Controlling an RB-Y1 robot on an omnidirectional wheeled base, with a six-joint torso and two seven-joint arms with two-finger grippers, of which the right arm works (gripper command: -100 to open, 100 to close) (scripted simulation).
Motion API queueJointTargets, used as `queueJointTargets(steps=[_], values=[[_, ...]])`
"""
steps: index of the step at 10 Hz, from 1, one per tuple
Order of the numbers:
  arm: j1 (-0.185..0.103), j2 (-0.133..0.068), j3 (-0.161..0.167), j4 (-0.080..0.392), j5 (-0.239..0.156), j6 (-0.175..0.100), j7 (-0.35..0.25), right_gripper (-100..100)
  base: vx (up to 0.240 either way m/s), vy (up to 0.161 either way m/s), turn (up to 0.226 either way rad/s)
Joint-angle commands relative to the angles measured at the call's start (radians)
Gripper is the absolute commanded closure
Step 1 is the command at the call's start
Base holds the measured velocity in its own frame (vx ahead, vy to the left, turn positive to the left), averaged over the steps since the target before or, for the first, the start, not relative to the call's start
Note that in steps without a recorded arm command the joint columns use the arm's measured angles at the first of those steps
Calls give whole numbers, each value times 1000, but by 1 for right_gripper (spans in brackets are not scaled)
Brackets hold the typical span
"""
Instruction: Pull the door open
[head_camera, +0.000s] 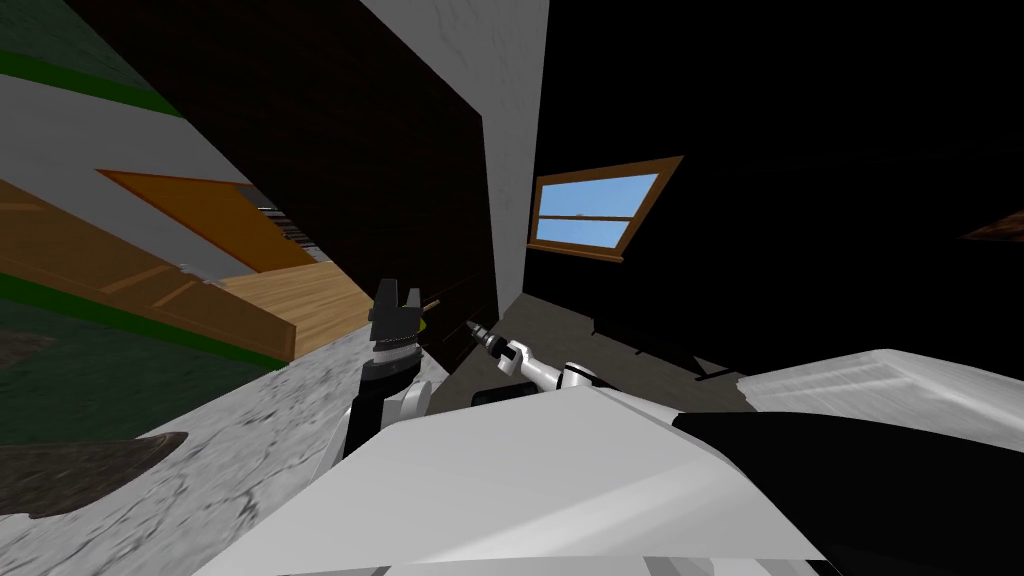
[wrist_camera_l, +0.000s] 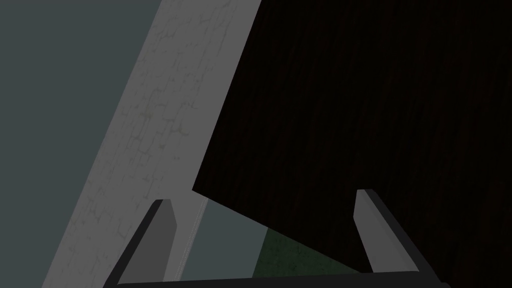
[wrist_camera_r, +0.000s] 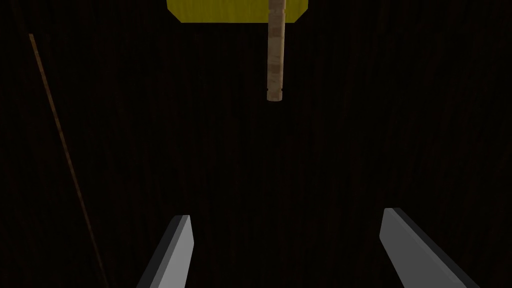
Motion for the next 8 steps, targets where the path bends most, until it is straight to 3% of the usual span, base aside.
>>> queueJointTargets(steps=[1,3,6,7,8], values=[[0,-12,-1,2,-1,1,0,-100,1,-104,12],[1,-24,-2,4,-1,1,0,-100,-34,-209,15],[4,-63,-8,11,-2,6,2,-100,-52,-209,0],[14,-43,-12,3,-1,14,18,-100,-22,58,-147],[14,-43,-12,3,-1,14,18,-100,6,187,-114]])
